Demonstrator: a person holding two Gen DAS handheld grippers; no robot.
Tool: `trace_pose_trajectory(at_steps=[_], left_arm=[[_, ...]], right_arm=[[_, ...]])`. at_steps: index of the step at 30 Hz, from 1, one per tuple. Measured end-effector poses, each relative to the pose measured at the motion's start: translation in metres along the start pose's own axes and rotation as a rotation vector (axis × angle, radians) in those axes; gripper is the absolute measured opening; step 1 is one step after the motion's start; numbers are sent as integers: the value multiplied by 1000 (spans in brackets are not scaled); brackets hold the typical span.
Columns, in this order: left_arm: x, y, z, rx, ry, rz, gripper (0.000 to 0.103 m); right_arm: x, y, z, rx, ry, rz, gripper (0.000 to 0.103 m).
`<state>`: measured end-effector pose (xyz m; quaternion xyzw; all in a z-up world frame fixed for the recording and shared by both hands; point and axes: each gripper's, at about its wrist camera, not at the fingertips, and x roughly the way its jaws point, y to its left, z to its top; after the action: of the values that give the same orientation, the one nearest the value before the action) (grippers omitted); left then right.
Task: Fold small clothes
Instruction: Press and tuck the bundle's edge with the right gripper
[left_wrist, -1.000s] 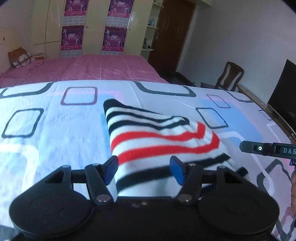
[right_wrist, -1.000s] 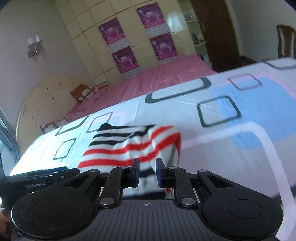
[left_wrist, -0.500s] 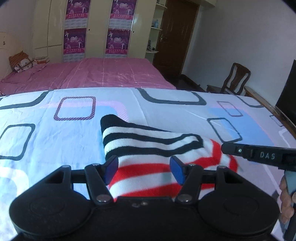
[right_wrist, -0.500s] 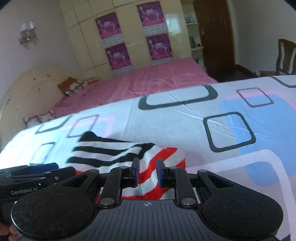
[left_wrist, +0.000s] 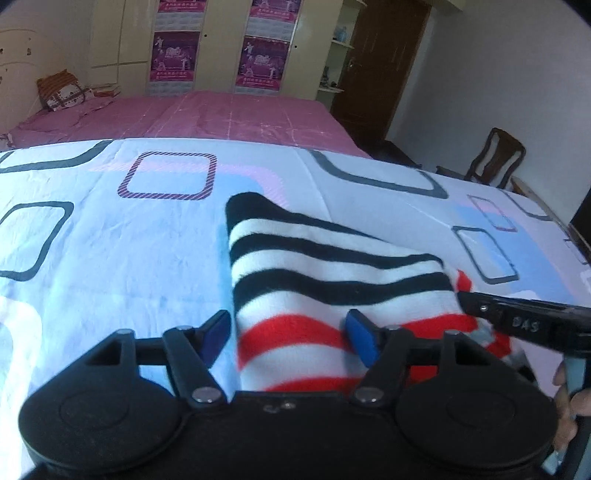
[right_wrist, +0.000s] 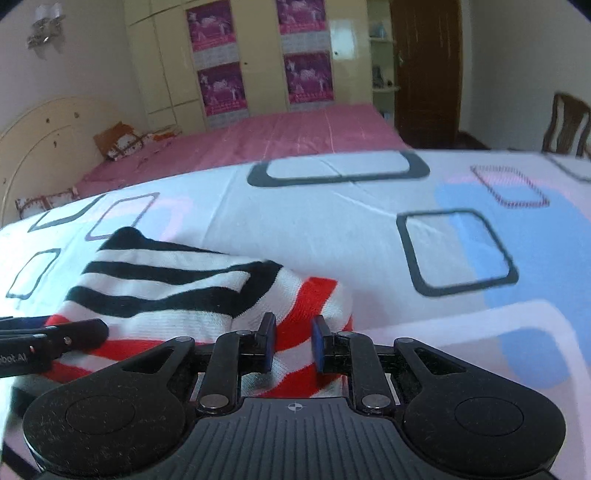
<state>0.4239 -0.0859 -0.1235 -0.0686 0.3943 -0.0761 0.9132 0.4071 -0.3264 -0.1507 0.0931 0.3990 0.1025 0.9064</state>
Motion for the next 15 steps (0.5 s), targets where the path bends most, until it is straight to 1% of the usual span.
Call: trace_pose_trajectory(at_steps=[1, 2, 4, 5, 6, 7, 8, 11, 15], left_arm=[[5, 1, -1, -3, 10, 2, 79], [6, 5, -2, -27, 14, -8, 80], [5, 9, 0, -56, 23, -16, 80], [3, 8, 0, -48, 18, -11, 80], [3, 5, 2, -33, 11, -3, 79], [3, 3, 2, -13, 5, 5, 81], [4, 2, 1, -5, 6, 11, 81], [3, 4, 2, -33, 19, 9, 82], [-11, 4, 3, -39, 11, 13, 78]], right_arm=[[0, -3, 1, 20, 6, 7, 18], [-1, -6, 3, 43, 12, 14, 18], [-8, -4, 6, 65, -8, 10, 19], [-11, -2, 6, 55, -34, 3, 19], [-8, 0, 4, 34, -26, -13, 19], [-1, 0, 2, 24, 6, -16, 19], [0, -1, 2, 23, 0, -15, 18], [-6, -1, 7, 33, 8, -7, 19], [-31, -2, 5, 44, -33, 17, 19]])
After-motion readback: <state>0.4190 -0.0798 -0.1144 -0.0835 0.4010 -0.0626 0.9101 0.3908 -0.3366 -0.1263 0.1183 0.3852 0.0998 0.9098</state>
